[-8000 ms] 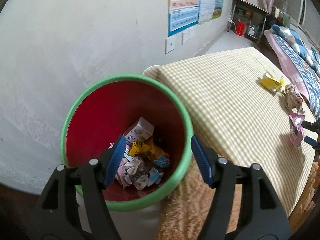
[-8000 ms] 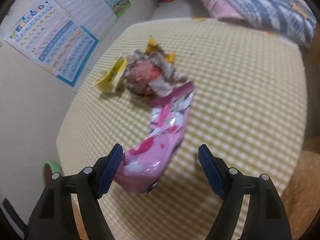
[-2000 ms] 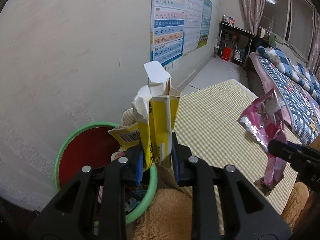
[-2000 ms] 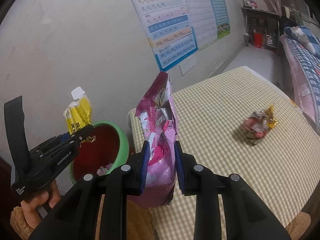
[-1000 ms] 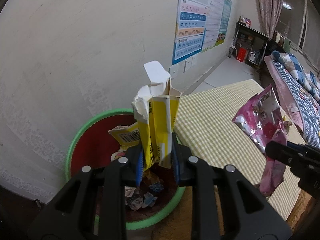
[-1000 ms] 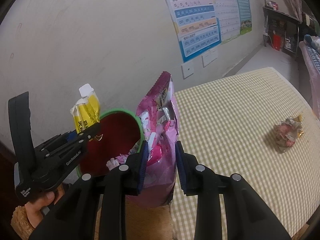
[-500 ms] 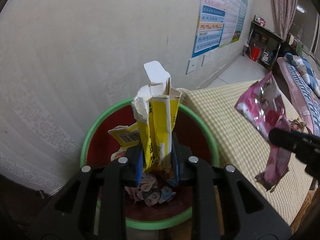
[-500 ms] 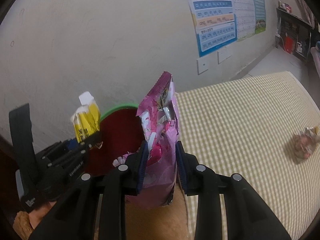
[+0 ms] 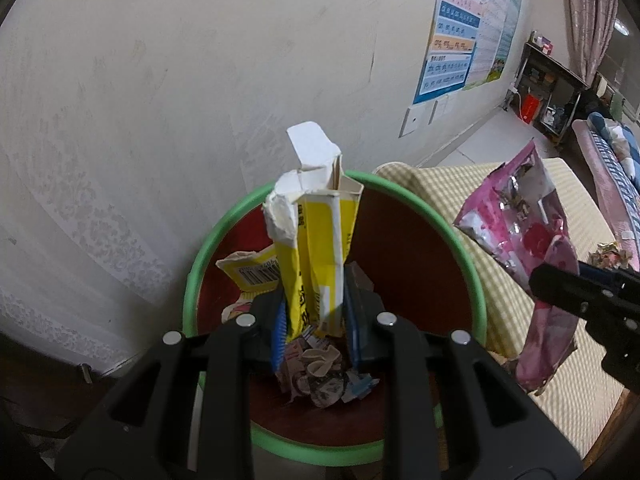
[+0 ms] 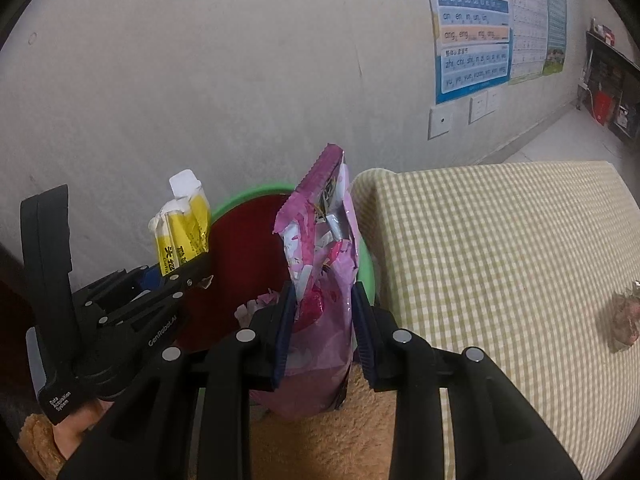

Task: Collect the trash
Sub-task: 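Open both tools to drop the juice box and pink bag into the bin, then grasp the gold candy wrapper with the left tool while the right tool grasps the crumpled foil ball, then lift the gold wrapper and crumpled foil ball off the table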

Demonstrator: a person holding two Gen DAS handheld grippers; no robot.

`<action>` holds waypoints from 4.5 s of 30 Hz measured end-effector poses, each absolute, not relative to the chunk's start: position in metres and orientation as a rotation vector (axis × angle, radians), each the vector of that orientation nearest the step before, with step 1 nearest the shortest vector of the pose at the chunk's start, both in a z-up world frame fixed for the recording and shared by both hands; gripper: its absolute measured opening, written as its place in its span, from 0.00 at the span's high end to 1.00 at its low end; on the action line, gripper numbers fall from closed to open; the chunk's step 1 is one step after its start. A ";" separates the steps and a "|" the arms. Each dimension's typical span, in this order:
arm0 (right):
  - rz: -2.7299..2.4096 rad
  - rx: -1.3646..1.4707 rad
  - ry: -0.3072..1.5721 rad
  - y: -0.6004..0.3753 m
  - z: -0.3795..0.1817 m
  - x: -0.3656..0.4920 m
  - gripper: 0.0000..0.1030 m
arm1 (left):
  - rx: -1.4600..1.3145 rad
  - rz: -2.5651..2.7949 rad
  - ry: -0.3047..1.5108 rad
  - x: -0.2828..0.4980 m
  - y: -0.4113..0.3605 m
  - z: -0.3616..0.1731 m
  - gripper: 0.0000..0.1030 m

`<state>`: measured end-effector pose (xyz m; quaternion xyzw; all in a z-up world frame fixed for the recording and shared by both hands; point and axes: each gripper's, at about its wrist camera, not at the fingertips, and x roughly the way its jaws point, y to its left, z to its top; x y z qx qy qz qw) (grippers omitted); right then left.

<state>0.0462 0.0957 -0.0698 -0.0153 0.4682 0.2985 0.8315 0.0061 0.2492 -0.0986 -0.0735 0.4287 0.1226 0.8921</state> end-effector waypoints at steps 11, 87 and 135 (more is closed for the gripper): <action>0.643 -0.025 1.014 0.105 -0.077 0.054 0.71 | -0.154 0.262 0.919 0.015 0.252 -0.109 0.78; -0.033 0.454 0.809 -0.309 -0.139 -0.018 0.62 | 0.384 -0.347 1.029 0.184 -0.245 -0.170 0.40; 0.134 0.235 0.888 -0.177 -0.070 -0.021 0.66 | 0.016 -0.190 0.820 0.031 0.040 -0.065 0.52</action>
